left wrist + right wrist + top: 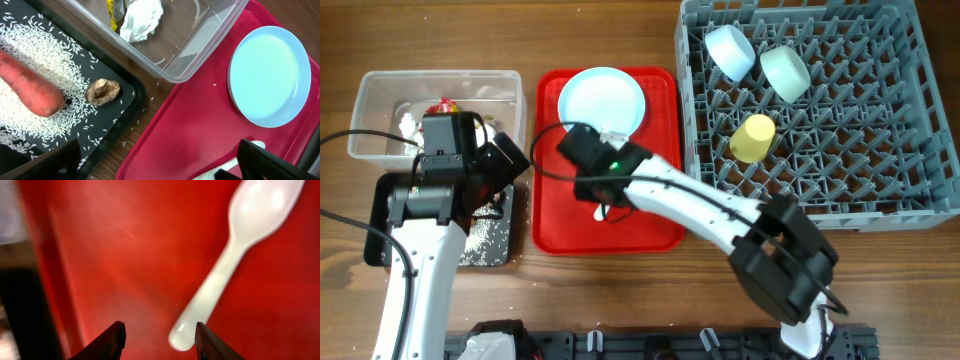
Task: Sort waste into correct bins and load items into the dishwasher rack
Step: 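Move the right gripper to the red tray and grasp the white spoon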
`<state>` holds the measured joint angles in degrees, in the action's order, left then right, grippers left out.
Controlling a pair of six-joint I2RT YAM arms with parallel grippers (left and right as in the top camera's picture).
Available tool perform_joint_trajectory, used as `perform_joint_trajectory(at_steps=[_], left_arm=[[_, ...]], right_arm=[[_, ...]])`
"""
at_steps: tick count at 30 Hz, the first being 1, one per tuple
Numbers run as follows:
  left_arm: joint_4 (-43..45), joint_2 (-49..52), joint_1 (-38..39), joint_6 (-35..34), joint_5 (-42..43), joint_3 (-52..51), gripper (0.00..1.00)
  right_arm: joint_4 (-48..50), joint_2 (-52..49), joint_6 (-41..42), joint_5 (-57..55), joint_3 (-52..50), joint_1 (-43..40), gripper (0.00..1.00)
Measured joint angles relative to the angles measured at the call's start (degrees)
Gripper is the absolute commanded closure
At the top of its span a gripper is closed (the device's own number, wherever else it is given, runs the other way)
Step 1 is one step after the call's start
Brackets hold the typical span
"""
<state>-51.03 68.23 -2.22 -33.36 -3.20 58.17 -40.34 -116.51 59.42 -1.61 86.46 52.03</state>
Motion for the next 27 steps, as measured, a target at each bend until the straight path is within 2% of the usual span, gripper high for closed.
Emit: perform_joint_trajectory(at_steps=[6,11,15,23,27], left_arm=[[0.0,0.0,0.0,0.0,0.0,0.0,0.00],[0.0,0.0,0.0,0.0,0.0,0.0,0.00],[0.0,0.0,0.0,0.0,0.0,0.0,0.00],[0.0,0.0,0.0,0.0,0.0,0.0,0.00],[0.0,0.0,0.0,0.0,0.0,0.0,0.00]], right_arm=[[0.3,-3.8,3.7,-5.0,-0.7,-1.7,0.54],[2.7,-5.3,4.2,-4.9,-0.7,-4.9,0.56],[3.1,-5.4,4.5,-4.9,-0.7,-5.4,0.63],[1.8,-5.4,4.7,-4.9,-0.7,-5.4,0.66],[1.6,-5.4,4.7,-4.9,-0.7,-5.4,0.75]])
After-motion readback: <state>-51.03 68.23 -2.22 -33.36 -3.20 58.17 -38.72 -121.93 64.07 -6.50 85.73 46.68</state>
